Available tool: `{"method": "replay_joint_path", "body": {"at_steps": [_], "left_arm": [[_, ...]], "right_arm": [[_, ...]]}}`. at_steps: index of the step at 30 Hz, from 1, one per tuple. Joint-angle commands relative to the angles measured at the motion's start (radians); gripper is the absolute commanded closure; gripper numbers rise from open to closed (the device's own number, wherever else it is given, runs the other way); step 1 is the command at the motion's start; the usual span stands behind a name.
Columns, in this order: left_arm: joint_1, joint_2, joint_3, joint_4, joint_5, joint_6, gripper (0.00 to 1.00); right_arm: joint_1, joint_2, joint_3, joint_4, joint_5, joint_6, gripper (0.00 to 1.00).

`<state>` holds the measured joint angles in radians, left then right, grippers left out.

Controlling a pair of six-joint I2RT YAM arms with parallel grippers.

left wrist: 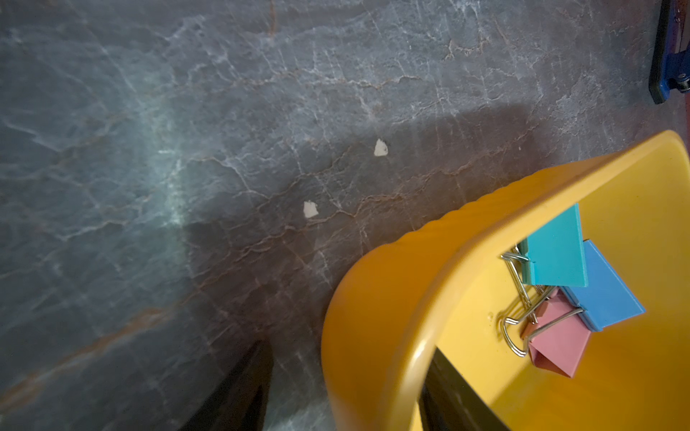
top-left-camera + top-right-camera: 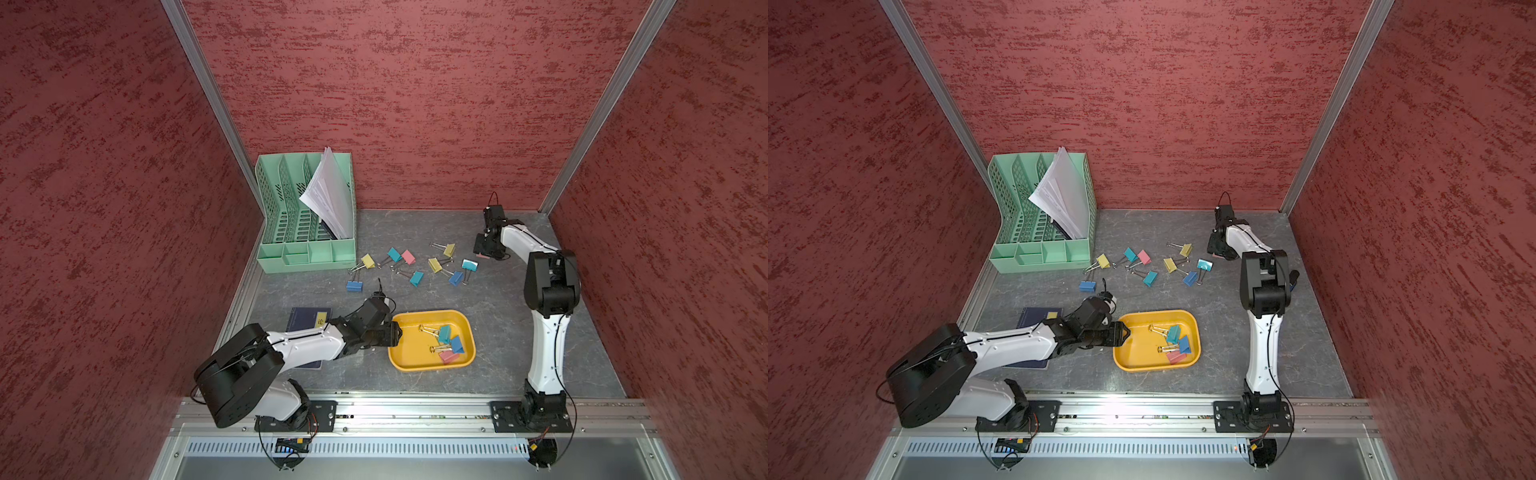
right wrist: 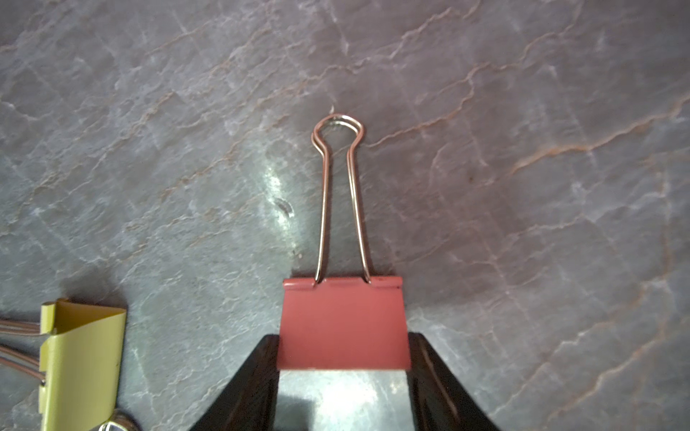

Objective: Put the binder clips in the storage box
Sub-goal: Pick up the binder clip at the center of the board, then place the binder clip in the storage box.

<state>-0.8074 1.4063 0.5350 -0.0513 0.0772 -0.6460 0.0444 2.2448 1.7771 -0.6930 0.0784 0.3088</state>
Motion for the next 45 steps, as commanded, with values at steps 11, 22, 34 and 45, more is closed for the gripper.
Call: {"method": "replay_joint_path", "body": {"at_steps": [11, 22, 34, 45], "left_arm": [[0.011, 0.031, -0.027, -0.073, -0.008, 0.007, 0.36], [0.01, 0.031, -0.027, -0.071, -0.007, 0.009, 0.36], [0.01, 0.027, -0.017, -0.071, -0.009, 0.012, 0.35], [0.01, 0.021, 0.003, -0.087, -0.02, 0.019, 0.36]], "right_arm": [[-0.012, -0.028, -0.036, 0.01, -0.024, 0.005, 0.55], [-0.006, -0.262, -0.169, 0.072, -0.082, -0.001, 0.57], [0.318, -0.847, -0.664, 0.07, -0.213, 0.014, 0.57], [0.71, -1.175, -0.92, 0.0, -0.137, 0.308, 0.58]]}}
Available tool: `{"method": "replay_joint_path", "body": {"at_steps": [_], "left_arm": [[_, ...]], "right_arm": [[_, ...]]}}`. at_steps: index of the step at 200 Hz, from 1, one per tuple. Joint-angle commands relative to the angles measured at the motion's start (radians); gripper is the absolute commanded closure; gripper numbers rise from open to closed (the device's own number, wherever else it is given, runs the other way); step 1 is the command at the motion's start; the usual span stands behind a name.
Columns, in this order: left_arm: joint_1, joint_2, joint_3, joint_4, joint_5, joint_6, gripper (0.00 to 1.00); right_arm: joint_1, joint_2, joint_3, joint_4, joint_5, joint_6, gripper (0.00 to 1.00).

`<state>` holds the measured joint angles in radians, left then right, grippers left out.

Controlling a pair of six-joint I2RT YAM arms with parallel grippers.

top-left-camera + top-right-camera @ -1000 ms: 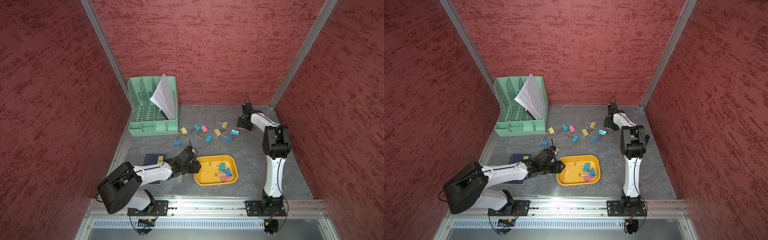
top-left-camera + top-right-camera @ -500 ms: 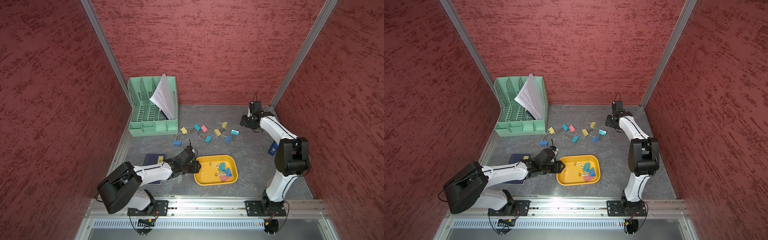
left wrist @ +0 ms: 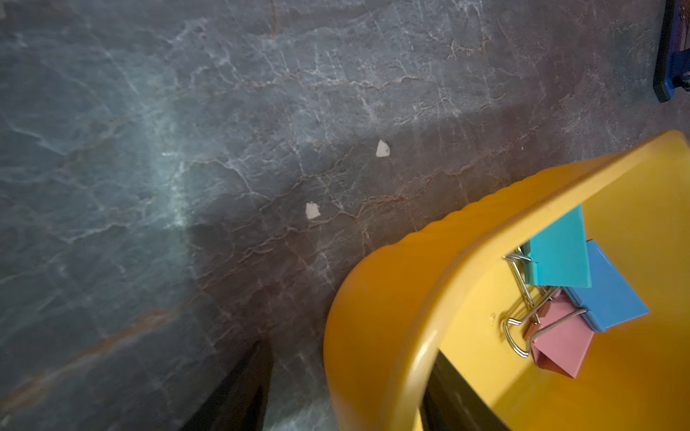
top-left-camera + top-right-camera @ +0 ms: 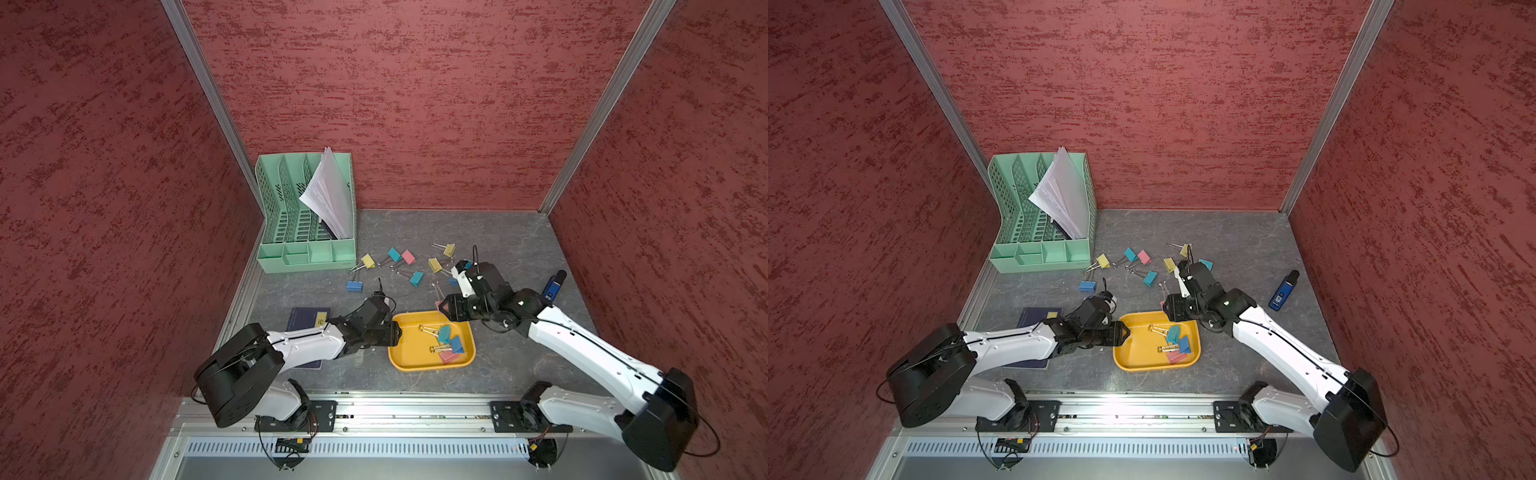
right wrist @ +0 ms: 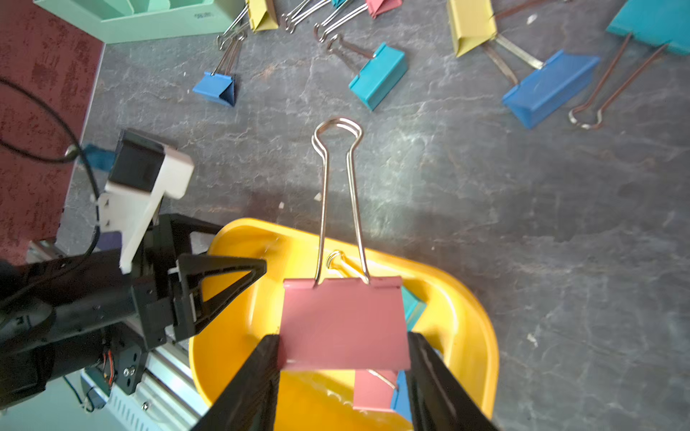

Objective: Put the binder clips in the storage box
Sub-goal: Place the binder clip in the storage box.

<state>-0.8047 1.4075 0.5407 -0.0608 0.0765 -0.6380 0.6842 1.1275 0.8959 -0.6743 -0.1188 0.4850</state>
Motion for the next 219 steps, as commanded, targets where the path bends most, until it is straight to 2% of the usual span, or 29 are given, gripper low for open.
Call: {"method": "replay_joint_path", "body": {"at_steps": [1, 34, 76, 179, 195, 219], "left_arm": [[0.008, 0.018, -0.003, -0.081, -0.02, 0.009, 0.35], [0.007, 0.007, -0.007, -0.088, -0.027, 0.008, 0.36], [0.004, 0.005, -0.011, -0.088, -0.027, 0.006, 0.35], [0.006, -0.012, -0.048, -0.066, -0.028, 0.006, 0.35], [0.008, -0.012, -0.053, -0.064, -0.027, 0.008, 0.36], [0.01, -0.015, -0.06, -0.056, -0.027, 0.006, 0.35]], "right_arm": [[0.104, -0.073, -0.058, -0.016, 0.071, 0.162, 0.58], [0.252, -0.08, -0.114, -0.004, 0.152, 0.301, 0.57], [0.381, 0.013, -0.126, -0.005, 0.26, 0.413, 0.56], [0.484, 0.197, -0.115, 0.032, 0.335, 0.519, 0.52], [0.486, 0.203, -0.114, 0.031, 0.332, 0.521, 0.46], [0.487, 0.176, -0.109, 0.008, 0.353, 0.514, 0.24]]}}
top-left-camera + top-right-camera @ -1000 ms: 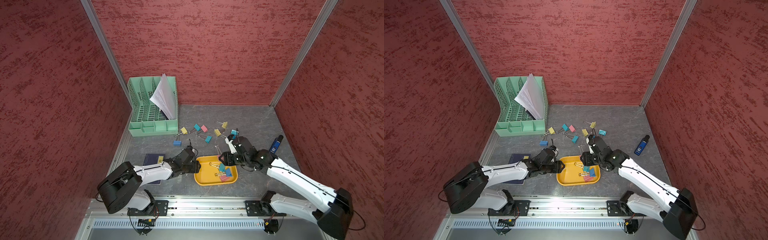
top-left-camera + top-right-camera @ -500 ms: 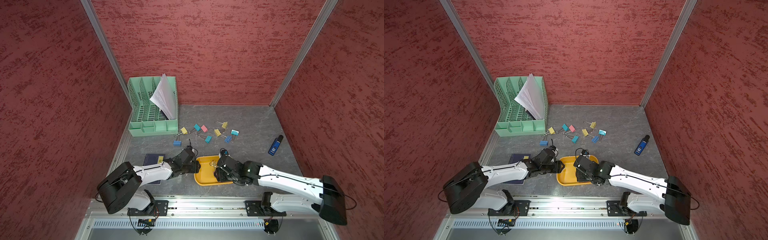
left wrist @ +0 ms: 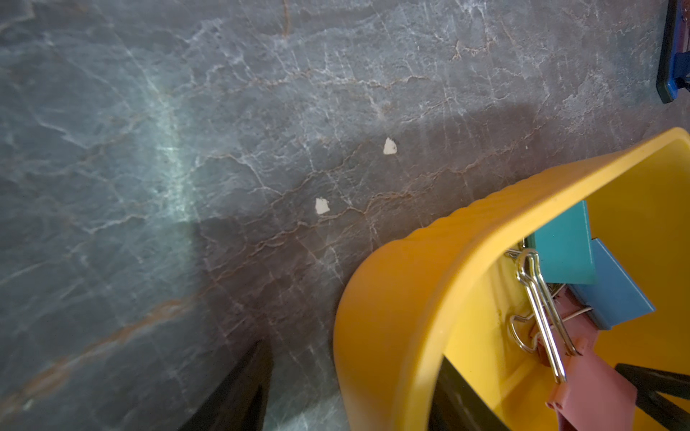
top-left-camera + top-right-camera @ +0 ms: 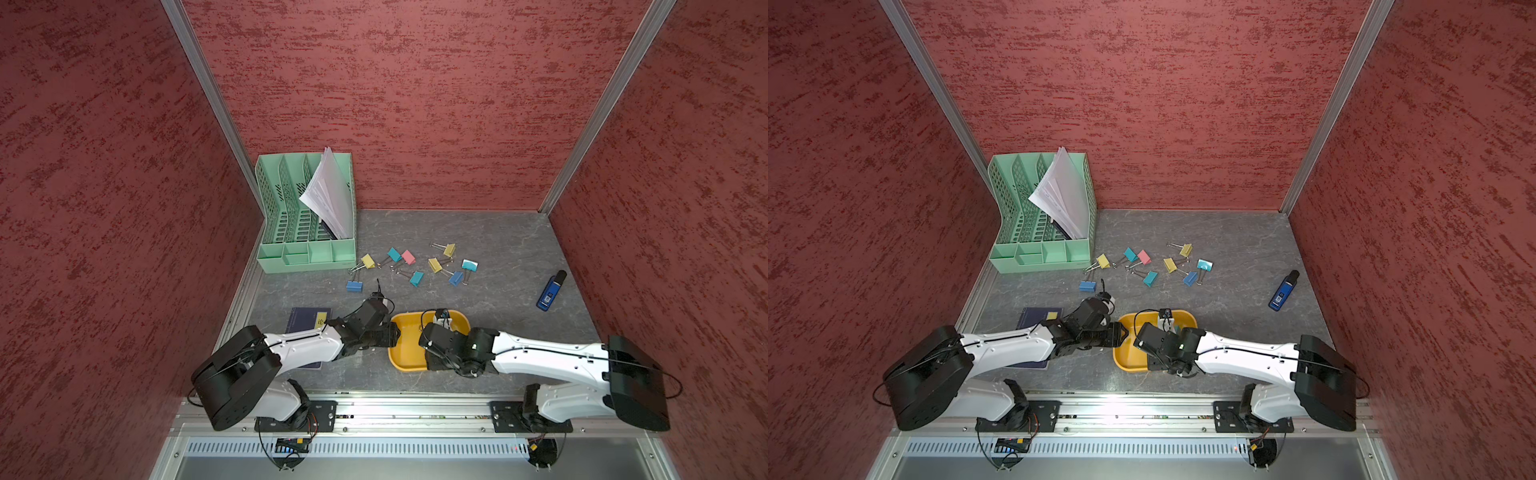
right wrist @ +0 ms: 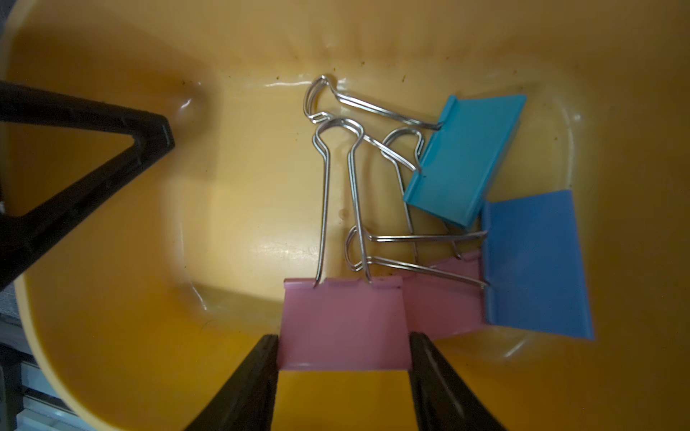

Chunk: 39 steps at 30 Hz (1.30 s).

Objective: Put the binder clips in the storage box
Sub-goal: Place the binder clip in the storage box, then pick up the binder clip at the center of the board.

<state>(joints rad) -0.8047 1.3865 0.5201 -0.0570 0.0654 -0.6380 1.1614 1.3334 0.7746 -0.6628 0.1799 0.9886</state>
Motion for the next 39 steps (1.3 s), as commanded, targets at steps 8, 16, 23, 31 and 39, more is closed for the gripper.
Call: {"method": "replay_joint_path", "body": {"at_steps": [8, 16, 23, 31, 39], "left_arm": [[0.012, 0.008, -0.036, -0.057, -0.013, 0.006, 0.35], [0.013, 0.003, -0.038, -0.063, -0.014, 0.008, 0.35], [0.02, 0.003, -0.037, -0.064, -0.014, 0.006, 0.35], [0.026, 0.014, -0.035, -0.067, -0.009, 0.006, 0.35], [0.028, 0.032, -0.031, -0.058, -0.002, 0.004, 0.35]], "right_arm": [[-0.083, -0.128, 0.12, -0.09, 0.102, -0.155, 0.16], [-0.584, -0.109, 0.277, -0.064, 0.001, -0.519, 0.17], [-0.818, 0.181, 0.387, 0.074, -0.115, -0.58, 0.21], [-0.889, 0.438, 0.524, 0.128, -0.092, -0.568, 0.17], [-0.923, 0.572, 0.617, 0.132, -0.083, -0.583, 0.18]]}}
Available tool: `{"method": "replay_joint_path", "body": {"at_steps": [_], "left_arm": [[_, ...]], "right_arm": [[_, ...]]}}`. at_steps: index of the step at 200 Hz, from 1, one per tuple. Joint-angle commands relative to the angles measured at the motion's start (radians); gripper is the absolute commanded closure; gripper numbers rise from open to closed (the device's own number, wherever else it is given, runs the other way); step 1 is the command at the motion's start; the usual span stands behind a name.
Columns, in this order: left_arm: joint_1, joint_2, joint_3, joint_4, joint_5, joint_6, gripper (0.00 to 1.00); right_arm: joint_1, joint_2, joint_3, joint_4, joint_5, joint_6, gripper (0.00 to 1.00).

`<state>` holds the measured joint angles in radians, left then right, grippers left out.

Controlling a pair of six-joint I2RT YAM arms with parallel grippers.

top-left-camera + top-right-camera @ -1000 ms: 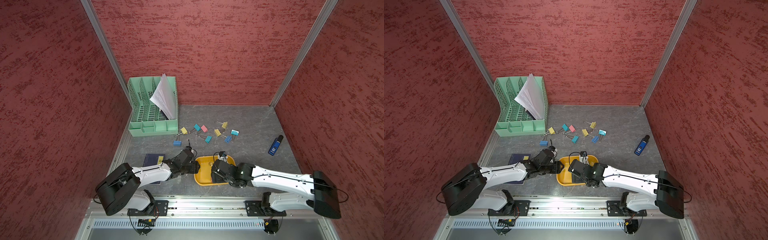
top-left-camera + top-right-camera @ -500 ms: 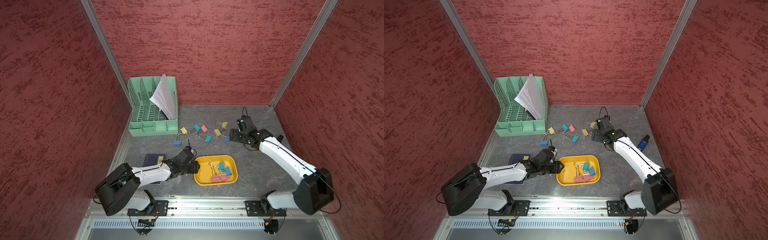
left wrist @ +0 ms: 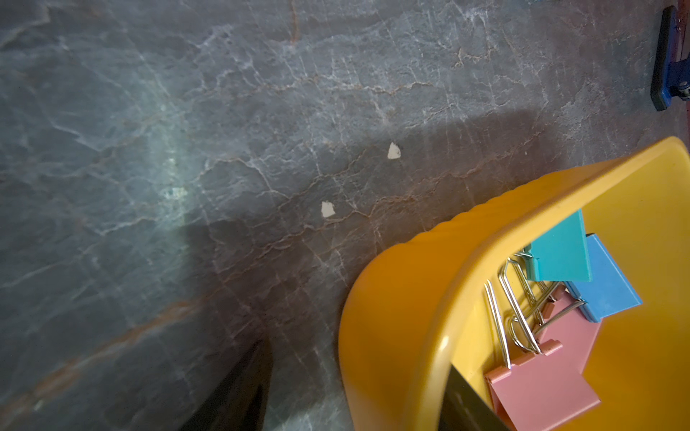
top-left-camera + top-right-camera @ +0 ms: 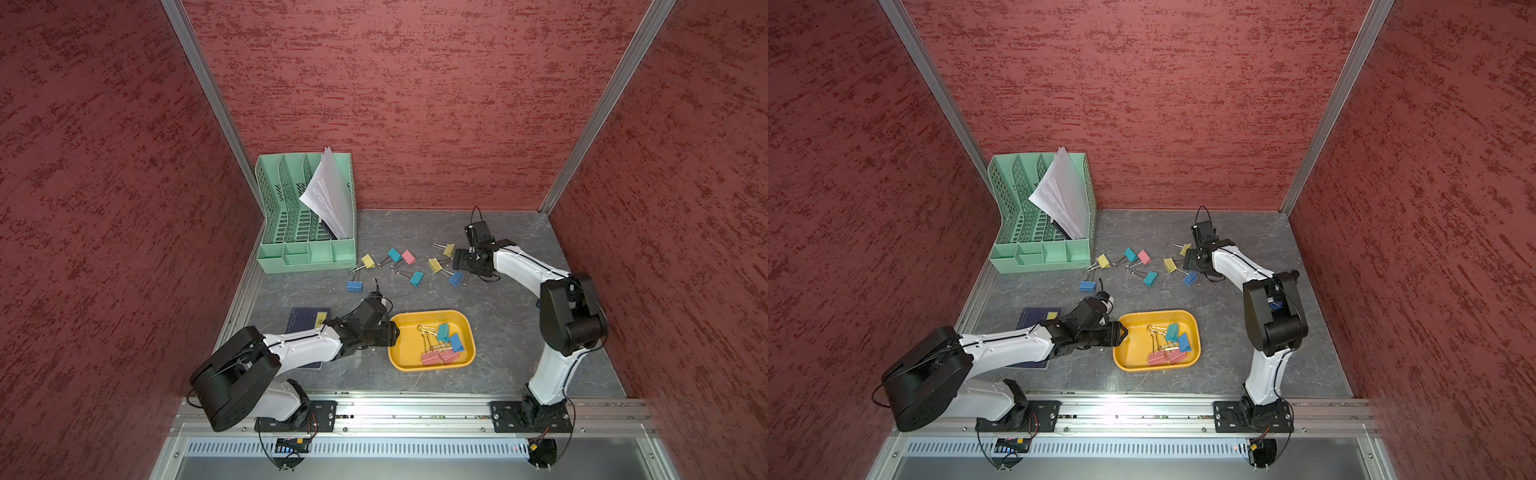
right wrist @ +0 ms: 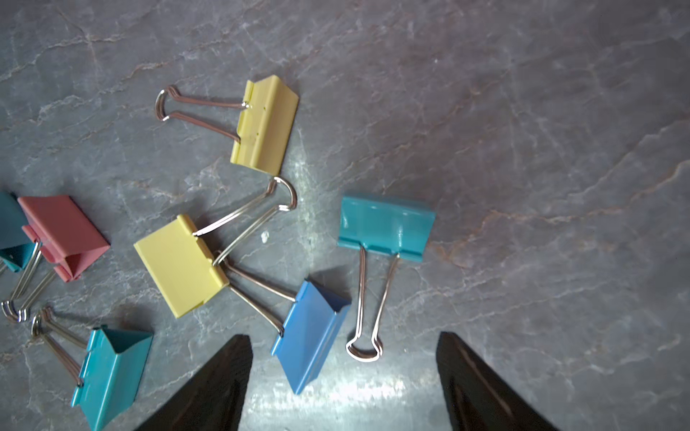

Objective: Put the binder clips in the storage box
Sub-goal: Pick up the binder clip at the center of the board.

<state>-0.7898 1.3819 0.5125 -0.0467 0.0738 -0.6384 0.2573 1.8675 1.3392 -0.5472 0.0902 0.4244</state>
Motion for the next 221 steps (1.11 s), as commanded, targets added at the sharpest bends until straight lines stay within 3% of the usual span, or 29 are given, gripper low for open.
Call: {"method": "replay_joint_path", "body": {"at_steps": [1, 172, 221], "left_arm": [[0.013, 0.036, -0.023, -0.07, -0.009, 0.004, 0.35], [0.018, 0.066, -0.022, -0.059, -0.001, 0.0, 0.35], [0.02, 0.064, -0.028, -0.059, -0.004, -0.001, 0.35]], "right_arm": [[-0.02, 0.049, 0.057, 0.016, 0.007, -0.019, 0.18], [-0.071, 0.206, 0.132, 0.032, 0.02, -0.033, 0.19], [-0.079, 0.249, 0.171, 0.018, 0.011, -0.031, 0.35]]}}
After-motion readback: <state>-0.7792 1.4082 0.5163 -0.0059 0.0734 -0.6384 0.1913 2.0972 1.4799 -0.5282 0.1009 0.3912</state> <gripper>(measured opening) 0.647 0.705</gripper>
